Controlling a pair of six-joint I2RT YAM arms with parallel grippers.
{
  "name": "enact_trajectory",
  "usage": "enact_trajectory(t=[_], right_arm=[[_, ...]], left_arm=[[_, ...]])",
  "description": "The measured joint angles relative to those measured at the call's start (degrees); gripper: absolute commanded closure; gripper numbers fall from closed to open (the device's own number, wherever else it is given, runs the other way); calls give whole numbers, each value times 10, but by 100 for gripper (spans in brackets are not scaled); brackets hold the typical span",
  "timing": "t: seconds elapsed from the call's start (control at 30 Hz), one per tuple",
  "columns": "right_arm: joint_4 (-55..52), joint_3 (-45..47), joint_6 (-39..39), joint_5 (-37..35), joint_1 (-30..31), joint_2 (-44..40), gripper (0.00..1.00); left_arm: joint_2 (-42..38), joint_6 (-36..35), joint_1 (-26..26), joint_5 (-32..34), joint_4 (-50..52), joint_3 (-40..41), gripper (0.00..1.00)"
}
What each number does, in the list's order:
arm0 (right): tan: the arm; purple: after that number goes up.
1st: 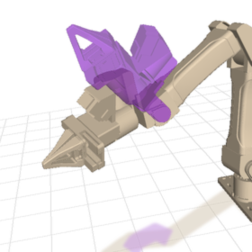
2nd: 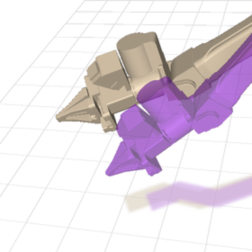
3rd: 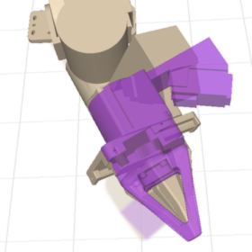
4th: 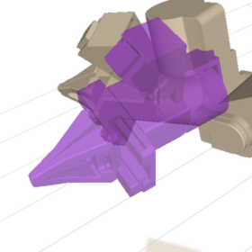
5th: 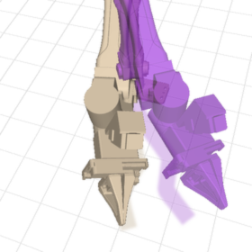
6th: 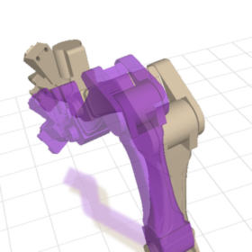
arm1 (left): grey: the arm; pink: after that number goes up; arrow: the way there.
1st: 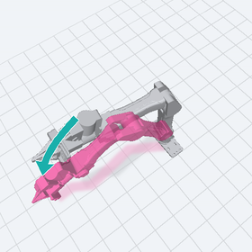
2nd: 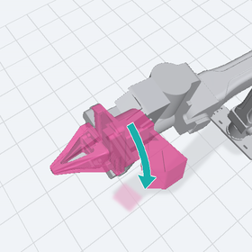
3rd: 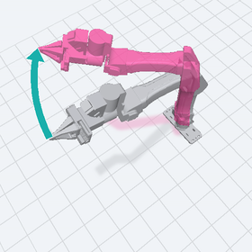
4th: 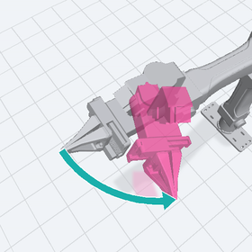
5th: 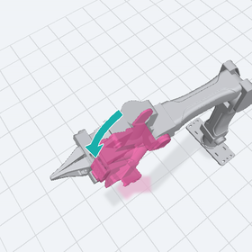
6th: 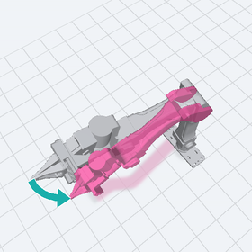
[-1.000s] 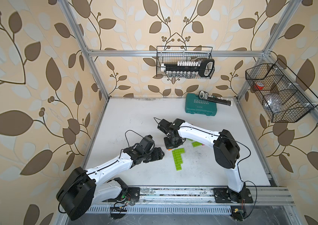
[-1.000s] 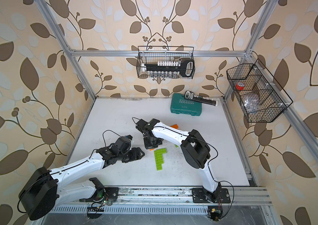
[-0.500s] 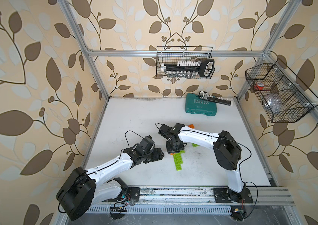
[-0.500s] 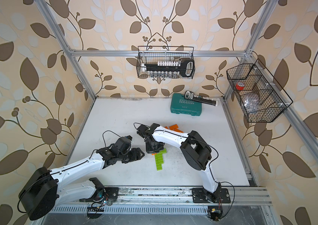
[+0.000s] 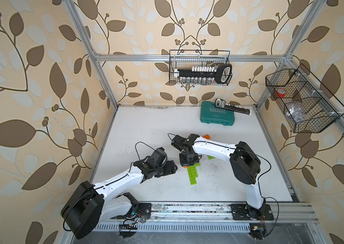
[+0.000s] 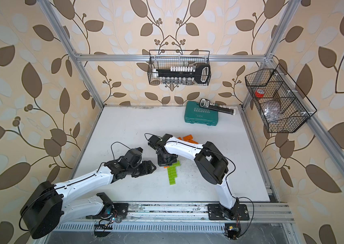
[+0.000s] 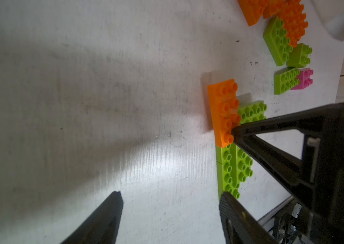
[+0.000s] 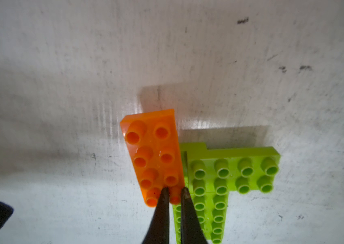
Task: Assemble a small pinwheel with lego
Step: Assemble the lego brick with the lego brick.
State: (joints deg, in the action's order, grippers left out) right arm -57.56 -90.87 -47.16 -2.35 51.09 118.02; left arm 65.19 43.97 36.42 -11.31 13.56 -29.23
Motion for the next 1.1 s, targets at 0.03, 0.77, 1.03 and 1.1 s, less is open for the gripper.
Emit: enact_trajectory(t=[0.03, 0.77, 1.03, 1.1], right_arm=[[0, 0, 0, 0, 0, 0, 93], [0, 0, 0, -1, 0, 5, 93], [10, 11, -17, -3, 0, -1, 94], [19, 19, -27, -4, 0, -6, 95]], left_arm=[[0, 0, 0, 0, 0, 0, 25], [1, 0, 0, 0, 0, 0, 25], [7, 0, 0, 0, 0, 0, 25], [10, 0, 0, 0, 0, 0, 24]])
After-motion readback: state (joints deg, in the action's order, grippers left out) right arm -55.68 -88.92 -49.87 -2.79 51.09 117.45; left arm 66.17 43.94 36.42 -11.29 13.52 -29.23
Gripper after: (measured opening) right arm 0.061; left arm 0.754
